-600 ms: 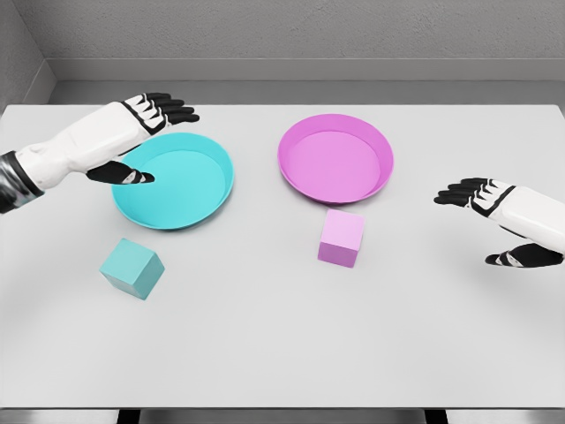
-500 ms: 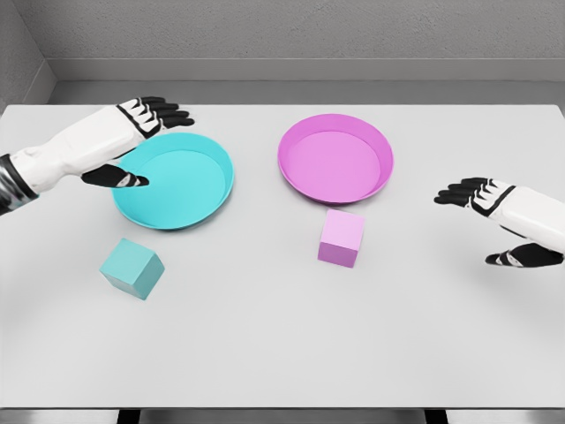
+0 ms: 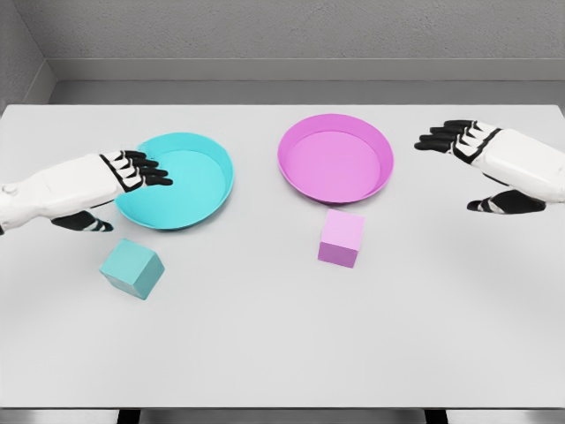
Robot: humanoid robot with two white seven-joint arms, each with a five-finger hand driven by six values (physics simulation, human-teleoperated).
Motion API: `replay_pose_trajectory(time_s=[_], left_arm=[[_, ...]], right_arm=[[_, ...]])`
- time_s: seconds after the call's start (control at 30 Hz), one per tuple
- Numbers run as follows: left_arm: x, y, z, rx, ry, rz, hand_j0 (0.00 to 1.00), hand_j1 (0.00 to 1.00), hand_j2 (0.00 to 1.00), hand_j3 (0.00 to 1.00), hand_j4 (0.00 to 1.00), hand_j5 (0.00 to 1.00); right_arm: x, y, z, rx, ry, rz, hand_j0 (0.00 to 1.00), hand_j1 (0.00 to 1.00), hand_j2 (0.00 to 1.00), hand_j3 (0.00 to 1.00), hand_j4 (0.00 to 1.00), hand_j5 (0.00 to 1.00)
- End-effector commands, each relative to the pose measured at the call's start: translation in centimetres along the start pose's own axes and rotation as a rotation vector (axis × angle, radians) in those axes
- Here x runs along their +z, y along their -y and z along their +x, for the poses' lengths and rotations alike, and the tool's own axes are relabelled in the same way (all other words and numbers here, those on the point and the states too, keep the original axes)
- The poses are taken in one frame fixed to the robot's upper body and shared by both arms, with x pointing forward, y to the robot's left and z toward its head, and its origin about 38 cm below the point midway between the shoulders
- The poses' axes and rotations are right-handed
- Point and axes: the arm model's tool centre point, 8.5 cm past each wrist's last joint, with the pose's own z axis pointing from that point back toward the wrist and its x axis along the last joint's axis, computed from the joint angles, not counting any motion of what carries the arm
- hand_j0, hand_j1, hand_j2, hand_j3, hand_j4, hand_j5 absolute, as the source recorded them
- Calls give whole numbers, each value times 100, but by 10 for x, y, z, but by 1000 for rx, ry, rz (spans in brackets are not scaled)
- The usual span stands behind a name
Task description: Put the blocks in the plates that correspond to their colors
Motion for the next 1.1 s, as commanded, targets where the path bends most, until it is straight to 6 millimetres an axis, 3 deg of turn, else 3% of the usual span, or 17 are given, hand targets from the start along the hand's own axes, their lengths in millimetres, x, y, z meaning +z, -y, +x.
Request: replay_pose_trajectory(time_s=[0.0, 0.07, 0.17, 0.23, 0.33, 0.47, 0.57, 1.07], left_arm=[[7, 0, 2, -9, 1, -27, 100, 100, 100, 100, 100, 100], [11, 10, 2, -9, -5, -63, 100, 100, 100, 100, 100, 100], [18, 11, 0, -38, -20, -95, 100, 100, 100, 100, 100, 100], [24, 14, -1, -41, -23, -127, 100, 100, 100, 100, 100, 100], [19, 23, 11, -3, 18, -133, 100, 100, 100, 100, 100, 100], [19, 37, 18, 60, 34, -141, 100, 100, 100, 100, 100, 100], [19, 41, 19, 81, 36, -140, 100, 100, 100, 100, 100, 100], [7, 54, 25, 68, 54, -159, 100, 100, 100, 100, 100, 100]], right_arm=[[-14, -38, 9, -72, 20, 103, 100, 100, 100, 100, 100, 100], [-23, -36, 11, -61, 42, 138, 100, 100, 100, 100, 100, 100], [-57, -41, 28, -48, 138, 194, 100, 100, 100, 100, 100, 100], [-59, -40, 29, -46, 144, 195, 100, 100, 100, 100, 100, 100], [-63, -35, 31, -35, 154, 181, 100, 100, 100, 100, 100, 100], [-78, -31, 39, -19, 196, 202, 100, 100, 100, 100, 100, 100], [-103, -42, 49, -32, 208, 259, 100, 100, 100, 100, 100, 100], [-133, -51, 49, -44, 137, 362, 100, 100, 100, 100, 100, 100]])
